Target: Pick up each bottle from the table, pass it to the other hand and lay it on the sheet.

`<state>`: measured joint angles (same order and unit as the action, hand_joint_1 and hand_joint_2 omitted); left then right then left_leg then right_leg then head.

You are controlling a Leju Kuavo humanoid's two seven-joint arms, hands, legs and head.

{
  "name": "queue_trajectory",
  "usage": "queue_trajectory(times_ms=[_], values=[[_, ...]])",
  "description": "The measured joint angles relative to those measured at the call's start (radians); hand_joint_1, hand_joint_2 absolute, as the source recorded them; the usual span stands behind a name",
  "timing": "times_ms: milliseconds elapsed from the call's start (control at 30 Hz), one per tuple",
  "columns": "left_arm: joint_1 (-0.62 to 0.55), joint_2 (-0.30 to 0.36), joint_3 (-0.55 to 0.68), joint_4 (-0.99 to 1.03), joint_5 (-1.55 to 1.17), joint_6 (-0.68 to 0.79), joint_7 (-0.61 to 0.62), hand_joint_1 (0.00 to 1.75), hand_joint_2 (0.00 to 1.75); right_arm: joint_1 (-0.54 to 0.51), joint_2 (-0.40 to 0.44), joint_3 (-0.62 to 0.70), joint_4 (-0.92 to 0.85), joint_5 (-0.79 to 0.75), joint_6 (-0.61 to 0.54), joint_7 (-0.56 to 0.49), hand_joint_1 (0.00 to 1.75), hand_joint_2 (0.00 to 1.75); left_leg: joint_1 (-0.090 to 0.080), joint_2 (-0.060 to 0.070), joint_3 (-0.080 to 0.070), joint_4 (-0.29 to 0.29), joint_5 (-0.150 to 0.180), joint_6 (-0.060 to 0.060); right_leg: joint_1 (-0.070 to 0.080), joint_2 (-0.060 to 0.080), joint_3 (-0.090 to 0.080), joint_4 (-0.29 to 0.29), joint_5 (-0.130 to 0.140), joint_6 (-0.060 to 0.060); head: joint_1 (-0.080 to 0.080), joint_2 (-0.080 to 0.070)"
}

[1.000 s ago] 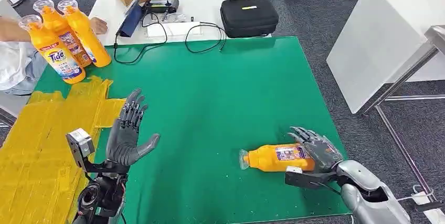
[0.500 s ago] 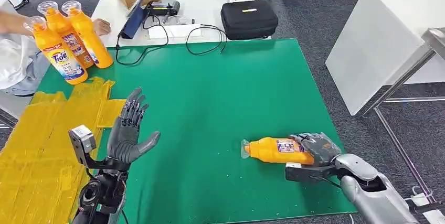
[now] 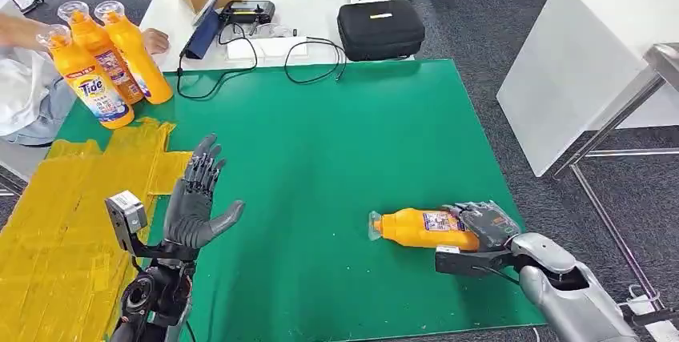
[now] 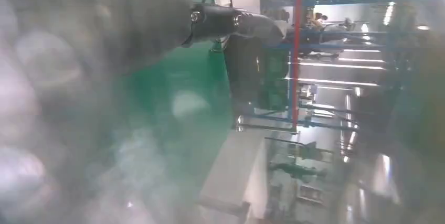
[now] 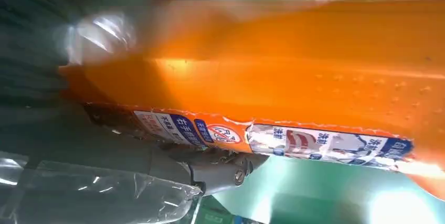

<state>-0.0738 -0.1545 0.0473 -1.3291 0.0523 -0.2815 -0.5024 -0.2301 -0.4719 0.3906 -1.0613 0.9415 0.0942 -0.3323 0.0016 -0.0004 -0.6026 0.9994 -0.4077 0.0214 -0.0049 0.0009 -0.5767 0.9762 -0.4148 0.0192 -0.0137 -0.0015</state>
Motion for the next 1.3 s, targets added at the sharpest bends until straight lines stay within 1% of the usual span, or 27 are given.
queue_trajectory(times_ms=[100,167,233,300,367,433,467,533,700,867,1033,1300], values=[[-0.001,0.0,0.001,0.0,0.0,0.0,0.0,0.0,1.75,-0.001,0.002,0.002,0.004,-0.001,-0.024,0.0,1.75,1.75,0.0,0.0,0.0,0.0,0.0,0.0,0.0,0.0,0.0,0.0,0.0,0.0,0.0,0.0],[-0.001,0.0,0.002,0.0,0.002,0.0,0.0,0.0,1.75,-0.002,0.016,0.003,0.009,0.002,-0.078,0.0,1.75,1.75,0.0,0.0,-0.001,0.0,0.0,0.0,0.0,0.0,0.001,0.0,0.0,0.0,0.0,0.0],[-0.001,0.0,0.002,0.0,-0.003,-0.003,0.007,0.0,1.75,-0.003,0.051,-0.004,0.013,0.005,-0.167,-0.002,1.75,1.75,0.0,0.002,-0.001,0.0,0.0,0.0,0.0,0.0,0.0,0.0,0.001,0.0,0.0,0.0],[0.001,-0.005,0.002,-0.005,-0.022,-0.003,0.023,0.0,1.75,0.003,0.111,-0.024,0.014,0.005,-0.264,-0.002,1.75,1.75,0.0,0.002,-0.003,0.0,0.001,-0.001,0.0,0.0,-0.002,0.001,0.002,0.0,0.0,0.0],[0.001,-0.009,-0.003,-0.014,-0.048,-0.002,0.041,0.0,1.75,0.006,0.195,-0.065,-0.009,-0.047,-0.341,0.0,1.75,1.75,0.001,0.002,-0.004,0.0,0.002,-0.002,0.001,0.001,-0.005,0.001,0.002,0.0,0.0,0.0],[0.001,-0.014,-0.019,-0.021,-0.077,0.003,0.059,0.0,1.75,0.007,0.282,-0.133,-0.049,-0.122,-0.377,0.006,1.75,1.75,0.001,0.001,-0.004,0.0,0.004,-0.002,0.001,0.0,-0.005,0.001,0.002,0.001,0.0,0.0],[0.001,-0.017,-0.032,-0.025,-0.091,0.008,0.067,0.0,1.75,0.005,0.319,-0.17,-0.069,-0.157,-0.38,0.009,1.75,1.75,0.002,-0.003,-0.005,0.0,0.004,-0.003,0.001,-0.001,-0.005,0.001,0.001,0.0,0.0,0.0],[0.001,-0.02,-0.054,-0.031,-0.109,0.018,0.08,0.0,1.75,0.006,0.385,-0.232,-0.102,-0.23,-0.372,-0.003,1.75,1.75,0.003,-0.005,-0.007,0.0,0.004,-0.003,0.003,-0.004,-0.005,0.001,0.001,0.0,0.0,0.0],[-0.013,-0.026,-0.123,-0.034,-0.144,0.034,0.117,0.0,1.75,0.011,0.542,-0.362,-0.158,-0.411,-0.31,-0.077,1.75,1.75,0.003,-0.003,-0.011,0.0,0.004,-0.003,0.003,-0.002,-0.011,0.002,0.001,0.0,0.0,0.0],[-0.038,-0.031,-0.18,-0.034,-0.154,0.037,0.135,0.0,1.75,0.015,0.652,-0.415,-0.171,-0.48,-0.272,-0.119,1.75,1.75,0.002,-0.003,-0.013,0.0,0.004,-0.003,0.003,-0.002,-0.012,0.001,0.001,0.0,0.0,0.0],[-0.052,-0.033,-0.224,-0.034,-0.165,0.039,0.144,0.0,1.75,0.019,0.705,-0.42,-0.174,-0.484,-0.265,-0.134,1.75,1.75,0.002,-0.003,-0.013,0.0,0.003,-0.003,0.003,-0.002,-0.012,0.001,0.001,0.0,0.0,0.0],[-0.057,-0.033,-0.245,-0.034,-0.166,0.04,0.145,0.0,1.75,0.021,0.729,-0.423,-0.179,-0.484,-0.263,-0.136,1.75,1.75,0.002,-0.003,-0.014,0.0,0.003,-0.003,0.002,-0.002,-0.013,0.001,0.001,0.0,0.0,0.0]])
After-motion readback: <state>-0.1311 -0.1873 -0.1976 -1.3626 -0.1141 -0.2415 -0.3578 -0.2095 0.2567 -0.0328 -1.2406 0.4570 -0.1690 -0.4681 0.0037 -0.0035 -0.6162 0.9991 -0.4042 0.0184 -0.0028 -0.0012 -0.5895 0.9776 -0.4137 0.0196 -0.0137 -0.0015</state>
